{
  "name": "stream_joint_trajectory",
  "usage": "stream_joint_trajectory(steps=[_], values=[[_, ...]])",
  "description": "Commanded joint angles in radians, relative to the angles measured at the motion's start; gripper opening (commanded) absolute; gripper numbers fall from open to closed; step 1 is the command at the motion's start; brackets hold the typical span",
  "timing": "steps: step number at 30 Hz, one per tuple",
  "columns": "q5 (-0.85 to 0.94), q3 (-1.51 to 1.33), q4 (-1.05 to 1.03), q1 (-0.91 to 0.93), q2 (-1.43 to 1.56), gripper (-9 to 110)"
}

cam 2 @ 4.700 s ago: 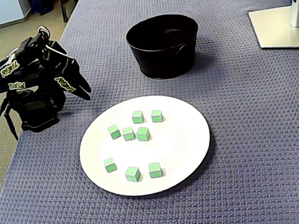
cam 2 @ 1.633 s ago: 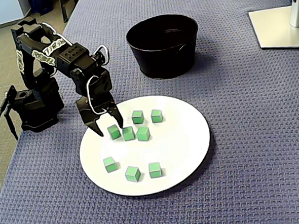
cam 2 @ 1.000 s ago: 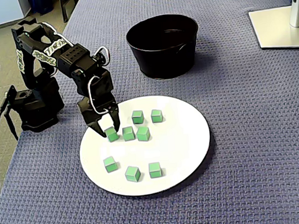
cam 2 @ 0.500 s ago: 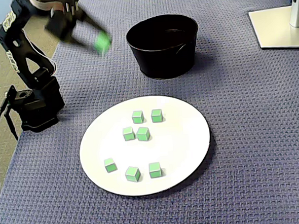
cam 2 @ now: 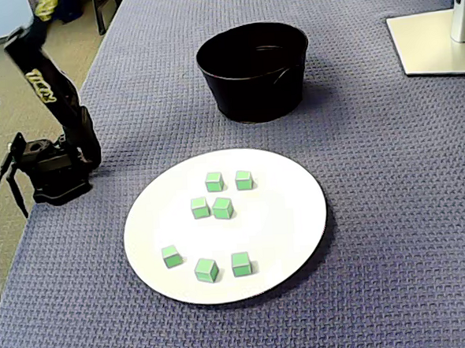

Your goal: Pick up the items on the white plate and put them in the black container.

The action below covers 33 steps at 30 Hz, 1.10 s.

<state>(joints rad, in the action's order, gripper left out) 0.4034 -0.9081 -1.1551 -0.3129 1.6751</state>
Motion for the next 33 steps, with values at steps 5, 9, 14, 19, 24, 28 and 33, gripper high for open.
stream_joint_trajectory(steps=[5,9,14,19,24,28,33], values=[[-0.209,0.109,-0.069,-0.120,-0.554,0],[-0.252,0.181,-0.092,-0.153,-0.716,0],[-0.255,0.273,-0.135,-0.179,-0.865,0],[-0.293,0.293,-0.138,-0.175,-0.864,19],[-0.227,0.316,-0.222,-0.152,-0.715,33],[-0.055,0.371,-0.362,-0.101,-0.509,34],[-0.031,0.460,-0.595,0.123,-0.262,34]])
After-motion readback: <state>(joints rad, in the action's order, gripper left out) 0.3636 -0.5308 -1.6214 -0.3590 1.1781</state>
